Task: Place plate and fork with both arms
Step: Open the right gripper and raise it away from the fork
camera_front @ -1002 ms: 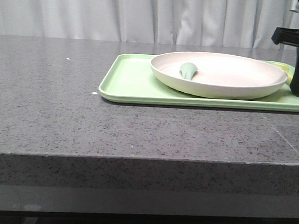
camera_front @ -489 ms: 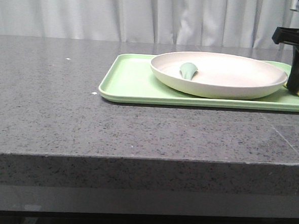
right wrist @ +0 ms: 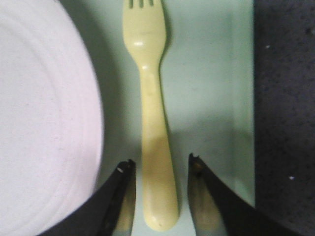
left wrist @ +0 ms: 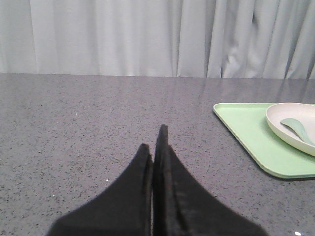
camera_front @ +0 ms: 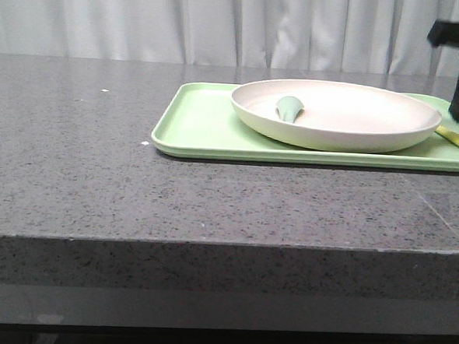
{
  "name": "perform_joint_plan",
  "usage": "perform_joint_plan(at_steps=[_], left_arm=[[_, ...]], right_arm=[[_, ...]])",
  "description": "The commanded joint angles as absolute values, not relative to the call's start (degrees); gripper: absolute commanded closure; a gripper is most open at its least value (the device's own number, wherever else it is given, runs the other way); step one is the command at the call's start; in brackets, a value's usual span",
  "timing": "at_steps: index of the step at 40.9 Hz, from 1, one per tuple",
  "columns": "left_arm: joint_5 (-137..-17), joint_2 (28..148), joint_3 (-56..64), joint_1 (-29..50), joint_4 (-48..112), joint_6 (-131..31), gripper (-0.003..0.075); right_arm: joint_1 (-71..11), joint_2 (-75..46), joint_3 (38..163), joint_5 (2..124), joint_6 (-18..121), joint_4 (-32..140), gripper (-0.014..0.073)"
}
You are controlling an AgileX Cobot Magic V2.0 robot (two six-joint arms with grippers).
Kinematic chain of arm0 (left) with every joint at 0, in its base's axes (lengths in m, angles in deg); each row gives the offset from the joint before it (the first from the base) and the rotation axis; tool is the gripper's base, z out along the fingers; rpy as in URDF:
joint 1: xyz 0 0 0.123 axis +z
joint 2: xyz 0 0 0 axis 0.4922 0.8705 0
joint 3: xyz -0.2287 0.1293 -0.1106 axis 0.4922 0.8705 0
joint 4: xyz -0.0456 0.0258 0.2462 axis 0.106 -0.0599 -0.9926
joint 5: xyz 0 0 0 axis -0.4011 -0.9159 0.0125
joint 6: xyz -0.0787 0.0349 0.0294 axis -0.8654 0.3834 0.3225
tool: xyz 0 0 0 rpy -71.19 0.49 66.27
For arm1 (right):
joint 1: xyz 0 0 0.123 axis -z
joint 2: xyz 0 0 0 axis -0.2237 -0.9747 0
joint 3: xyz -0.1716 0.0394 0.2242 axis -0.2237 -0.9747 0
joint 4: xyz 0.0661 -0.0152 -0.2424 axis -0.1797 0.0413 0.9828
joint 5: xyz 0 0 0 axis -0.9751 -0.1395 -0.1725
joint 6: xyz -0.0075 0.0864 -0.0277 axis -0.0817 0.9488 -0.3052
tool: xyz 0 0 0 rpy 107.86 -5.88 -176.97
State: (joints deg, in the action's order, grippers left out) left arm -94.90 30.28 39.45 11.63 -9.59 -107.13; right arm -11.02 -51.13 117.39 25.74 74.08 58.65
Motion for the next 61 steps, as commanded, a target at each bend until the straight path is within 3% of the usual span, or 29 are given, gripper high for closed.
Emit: perform_joint_plan(at_steps=[1, 16, 30, 61], left_arm=[[-90.11, 30.27, 38.01, 11.76, -9.65, -107.77, 0.0738], [-90.11, 30.27, 38.01, 11.76, -9.65, -107.77, 0.0738], [-90.11, 30.27, 38.01, 11.76, -9.65, -107.77, 0.0738], [-90.11, 30.27, 38.01, 11.76, -9.65, -107.77, 0.0738]], right_arm=[[-10.35, -45.07, 120.45, 26.26, 73.39, 58.85, 0.0301], [-10.35, -37.93, 121.76, 25.53, 73.39, 58.85, 0.0585], [-10.35, -31.69, 119.15, 27.07, 71.94, 58.85, 0.0703], [-10.45, 15.42, 74.95, 53.48, 68.48, 58.85, 0.0710]])
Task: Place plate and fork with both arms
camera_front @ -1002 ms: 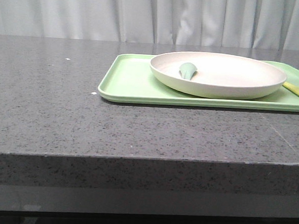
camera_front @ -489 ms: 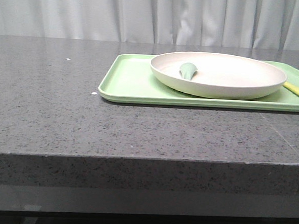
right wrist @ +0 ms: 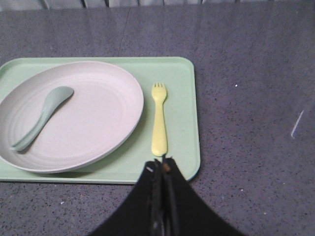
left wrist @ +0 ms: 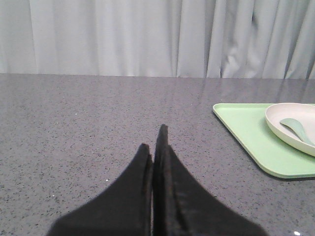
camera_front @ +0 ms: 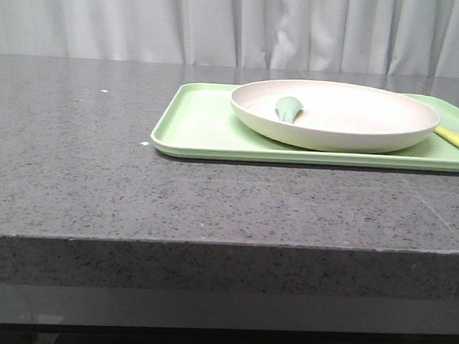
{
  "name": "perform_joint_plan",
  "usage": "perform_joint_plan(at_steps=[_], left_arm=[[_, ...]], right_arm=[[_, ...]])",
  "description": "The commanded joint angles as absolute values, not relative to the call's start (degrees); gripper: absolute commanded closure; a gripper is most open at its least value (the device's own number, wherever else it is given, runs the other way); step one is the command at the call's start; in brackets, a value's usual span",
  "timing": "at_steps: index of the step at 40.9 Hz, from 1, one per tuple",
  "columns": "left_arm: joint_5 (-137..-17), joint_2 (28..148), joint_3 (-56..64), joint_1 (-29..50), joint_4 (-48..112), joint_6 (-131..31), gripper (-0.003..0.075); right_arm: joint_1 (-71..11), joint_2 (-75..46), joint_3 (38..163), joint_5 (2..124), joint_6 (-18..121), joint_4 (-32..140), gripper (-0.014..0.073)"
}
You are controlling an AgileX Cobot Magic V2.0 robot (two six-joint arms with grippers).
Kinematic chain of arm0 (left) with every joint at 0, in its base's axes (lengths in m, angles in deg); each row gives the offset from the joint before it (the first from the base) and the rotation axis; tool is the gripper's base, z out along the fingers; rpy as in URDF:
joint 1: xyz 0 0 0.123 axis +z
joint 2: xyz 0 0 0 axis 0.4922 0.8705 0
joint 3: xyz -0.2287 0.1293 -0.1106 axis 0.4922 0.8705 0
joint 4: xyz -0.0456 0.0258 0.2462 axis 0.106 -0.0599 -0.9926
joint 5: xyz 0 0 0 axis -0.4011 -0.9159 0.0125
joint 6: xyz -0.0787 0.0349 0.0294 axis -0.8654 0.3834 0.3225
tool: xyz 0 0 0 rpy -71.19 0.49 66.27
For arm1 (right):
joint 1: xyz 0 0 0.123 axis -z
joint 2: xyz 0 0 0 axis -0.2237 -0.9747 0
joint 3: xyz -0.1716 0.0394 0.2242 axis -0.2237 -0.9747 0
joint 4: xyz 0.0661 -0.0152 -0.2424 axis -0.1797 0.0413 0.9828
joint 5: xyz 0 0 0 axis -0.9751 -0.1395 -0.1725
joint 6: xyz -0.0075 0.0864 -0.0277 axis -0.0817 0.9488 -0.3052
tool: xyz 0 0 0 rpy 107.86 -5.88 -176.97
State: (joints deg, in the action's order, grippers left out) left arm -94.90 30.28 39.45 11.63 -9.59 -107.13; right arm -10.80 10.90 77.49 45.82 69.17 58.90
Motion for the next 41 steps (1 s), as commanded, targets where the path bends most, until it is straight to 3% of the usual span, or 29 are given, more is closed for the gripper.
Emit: perform_joint_plan(at_steps=[1, 14, 41], left_arm=[[-90.11, 30.27, 38.01, 11.76, -9.65, -107.77, 0.0738], [-90.11, 30.27, 38.01, 11.76, -9.65, -107.77, 0.0738], [-90.11, 30.27, 38.01, 11.76, -9.65, -107.77, 0.0738]], right_arm=[[-10.45, 16.97, 73.48, 54.12, 68.48, 58.85, 0.0710], [-10.45, 30.20, 63.10, 56.80, 68.48, 58.85, 0.0710], [-10.45, 30.78, 63.10, 56.63, 68.48, 58.78, 0.0710]])
